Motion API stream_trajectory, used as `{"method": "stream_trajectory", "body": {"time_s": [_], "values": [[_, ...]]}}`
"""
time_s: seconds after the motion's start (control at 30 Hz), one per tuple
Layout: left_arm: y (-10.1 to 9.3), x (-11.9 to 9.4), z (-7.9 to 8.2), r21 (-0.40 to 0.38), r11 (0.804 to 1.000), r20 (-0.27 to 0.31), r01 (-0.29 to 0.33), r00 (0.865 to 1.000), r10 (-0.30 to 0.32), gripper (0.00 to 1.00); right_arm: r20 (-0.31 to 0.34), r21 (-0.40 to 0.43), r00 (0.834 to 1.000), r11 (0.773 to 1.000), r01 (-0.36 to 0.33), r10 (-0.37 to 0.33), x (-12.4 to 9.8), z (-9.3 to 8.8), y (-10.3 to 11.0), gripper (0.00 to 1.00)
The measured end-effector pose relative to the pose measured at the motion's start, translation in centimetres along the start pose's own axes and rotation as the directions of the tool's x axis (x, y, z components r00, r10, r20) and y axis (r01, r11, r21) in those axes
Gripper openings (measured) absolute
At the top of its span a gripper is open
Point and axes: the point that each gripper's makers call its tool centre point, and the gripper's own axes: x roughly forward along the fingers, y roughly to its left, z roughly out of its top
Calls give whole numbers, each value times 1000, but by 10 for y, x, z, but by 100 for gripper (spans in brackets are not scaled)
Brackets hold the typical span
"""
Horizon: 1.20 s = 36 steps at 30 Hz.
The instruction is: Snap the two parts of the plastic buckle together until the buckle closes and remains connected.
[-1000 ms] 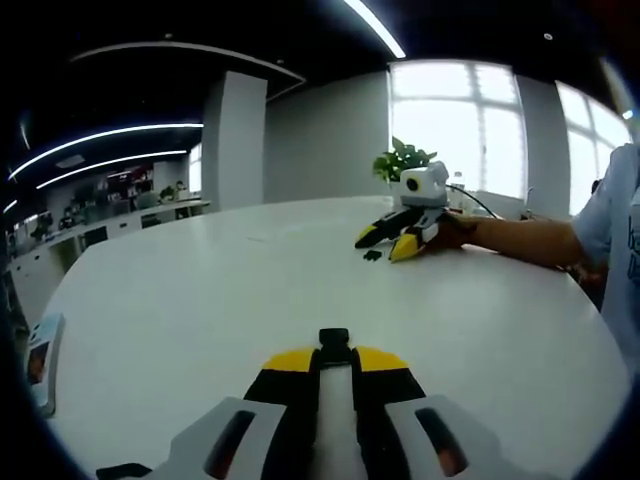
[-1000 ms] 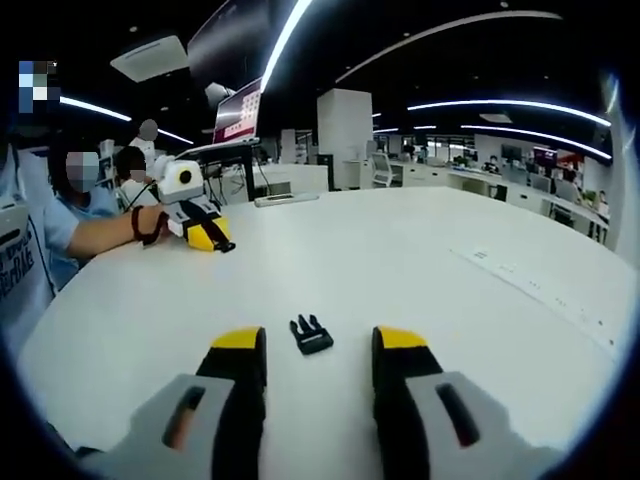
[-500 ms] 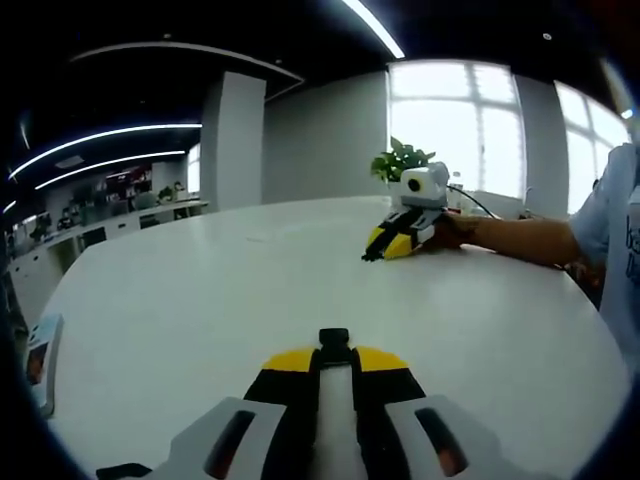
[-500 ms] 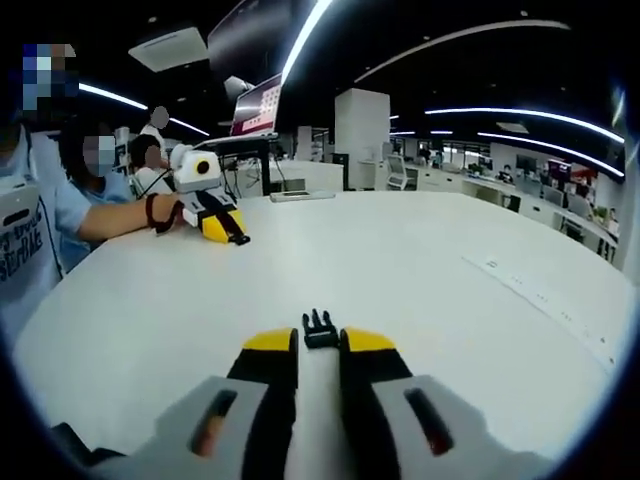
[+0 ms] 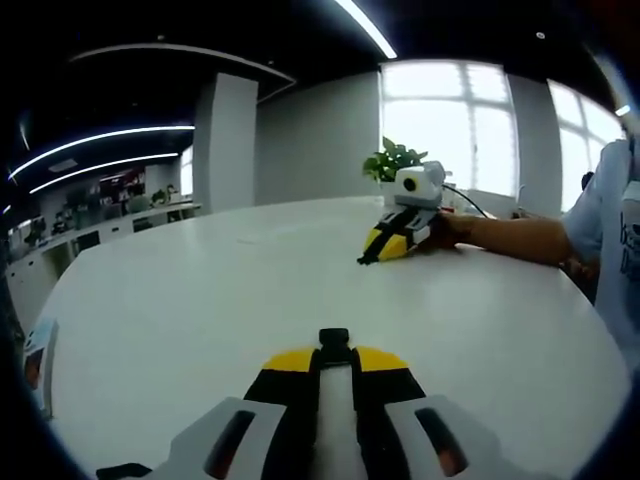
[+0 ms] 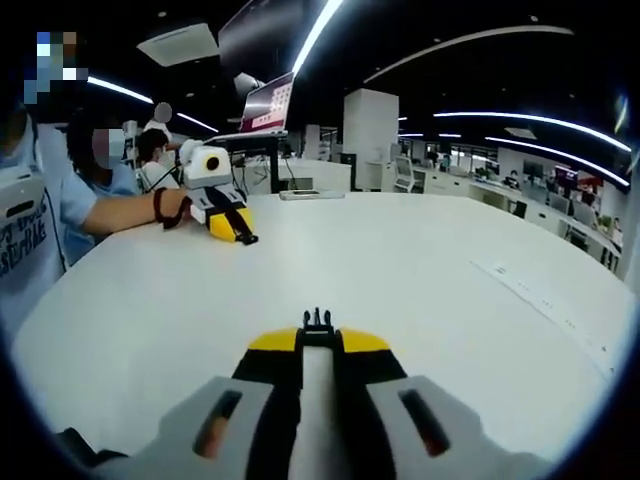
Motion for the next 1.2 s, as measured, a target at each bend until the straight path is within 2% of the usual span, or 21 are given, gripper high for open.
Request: {"method": "stream_trajectory", "body": {"time_s": [0.27, 0.53, 0.83, 1.2], "values": [[-6, 1, 1, 9, 999, -2, 33, 999, -33, 12, -1, -41, 999, 998, -37, 37, 4, 6, 14, 12], [-14, 3, 1, 25, 997, -6, 75, 997, -75, 12, -16, -47, 999, 998, -28, 28, 3, 8, 16, 12], [-17, 4, 1, 30, 995, -6, 90, 996, -90, 12, -34, -32, 999, 999, -12, 11, 2, 8, 19, 11], [-22, 4, 1, 36, 993, -7, 108, 994, -108, 12, -37, -67, 998, 996, -61, 59, 13, 22, 47, 11]]}}
